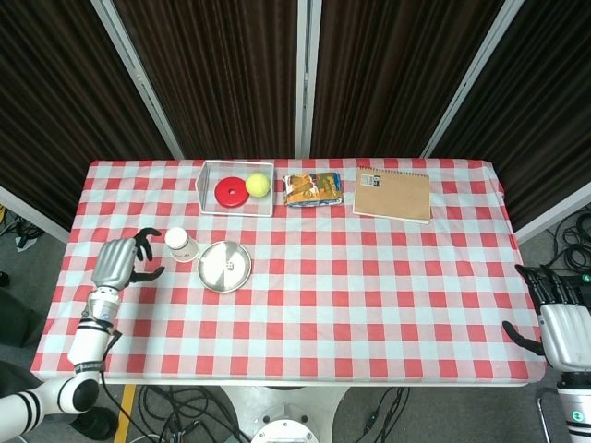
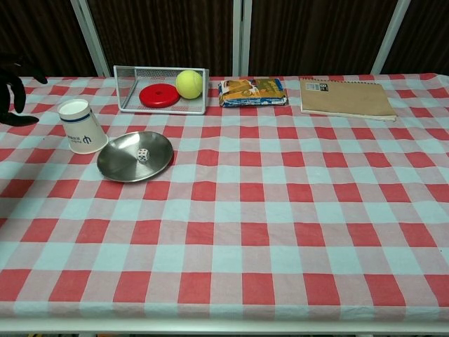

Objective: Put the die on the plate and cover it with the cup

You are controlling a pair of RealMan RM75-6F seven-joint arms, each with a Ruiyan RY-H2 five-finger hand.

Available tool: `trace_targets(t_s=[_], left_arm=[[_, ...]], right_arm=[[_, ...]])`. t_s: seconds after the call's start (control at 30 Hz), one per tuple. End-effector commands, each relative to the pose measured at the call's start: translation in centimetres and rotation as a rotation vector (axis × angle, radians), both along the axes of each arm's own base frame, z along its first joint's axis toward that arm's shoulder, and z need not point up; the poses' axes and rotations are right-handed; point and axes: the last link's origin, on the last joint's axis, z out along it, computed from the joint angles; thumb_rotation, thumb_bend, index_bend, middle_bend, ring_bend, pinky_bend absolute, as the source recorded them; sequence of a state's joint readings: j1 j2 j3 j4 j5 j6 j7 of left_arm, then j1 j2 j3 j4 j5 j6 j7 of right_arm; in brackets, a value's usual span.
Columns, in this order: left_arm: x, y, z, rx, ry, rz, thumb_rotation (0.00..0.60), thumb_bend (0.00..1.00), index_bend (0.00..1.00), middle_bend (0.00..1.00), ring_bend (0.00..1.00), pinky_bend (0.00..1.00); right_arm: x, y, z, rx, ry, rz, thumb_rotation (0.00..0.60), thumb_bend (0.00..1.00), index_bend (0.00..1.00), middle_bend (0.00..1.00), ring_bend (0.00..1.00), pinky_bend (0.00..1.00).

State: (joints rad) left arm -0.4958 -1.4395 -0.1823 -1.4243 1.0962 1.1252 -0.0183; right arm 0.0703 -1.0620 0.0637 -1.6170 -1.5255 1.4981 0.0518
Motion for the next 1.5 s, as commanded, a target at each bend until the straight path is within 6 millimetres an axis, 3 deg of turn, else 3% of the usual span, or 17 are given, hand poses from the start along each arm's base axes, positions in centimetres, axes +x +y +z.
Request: trace_targets(t_s=[0.03,0.13,0.23,0.73,1.0,1.2,1.5], left_arm=[[-2.2,1.4,-0.7,-0.011,-0.098,0.084,0.6,0.16,0.26,0.29,0.24,0.39],[-2.8,2.8,-1.9,-0.038,-0.168,0.124,0.6,0.15,0.24,0.22,0.16,0.28],[-3.3,4.0,-2.7,-0.062,-0.236,0.164,0.6,0.15,0.23,0.18,0.13,0.24],[-3.1,6.3,-5.1,-0.115,-0.383,0.18,0.6,0.15,0.23,0.18,0.12,0.2],[-3.0,6.7,-5.4,-0.123,-0.389,0.18,0.599,0.16,0.38,0.2,0.13,0.2],[-2.5,6.7,-5.3,-0.122,-0.426,0.17,0.6,0.25,0.46,0.24,0.13,0.2],[-0.1,6.2,-3.7,-0.134,-0.491,0.079,0.6,0.28,0.47,0.25,0.13,0.2]], right_arm=[[0.1,0.0,0.1,-0.001,0.002,0.005,0.6,0.11,0.1,0.16,0.05,0.12],[0.1,0.1,0.2,-0.004,0.003,0.005,0.6,0.11,0.1,0.16,0.05,0.12],[0.1,0.3,0.3,-0.01,0.005,0.001,0.6,0.11,0.1,0.16,0.05,0.12],[0.2,0.4,0.3,-0.009,0.011,-0.007,0.6,0.11,0.1,0.16,0.05,0.12],[0.2,0.4,0.2,-0.007,0.011,-0.012,0.6,0.11,0.1,0.16,0.05,0.12],[0.4,0.3,0.1,-0.005,0.01,-0.009,0.6,0.11,0.1,0.16,0.05,0.12],[0.6,0.3,0.1,-0.004,0.01,-0.004,0.6,0.11,0.1,0.17,0.05,0.12]])
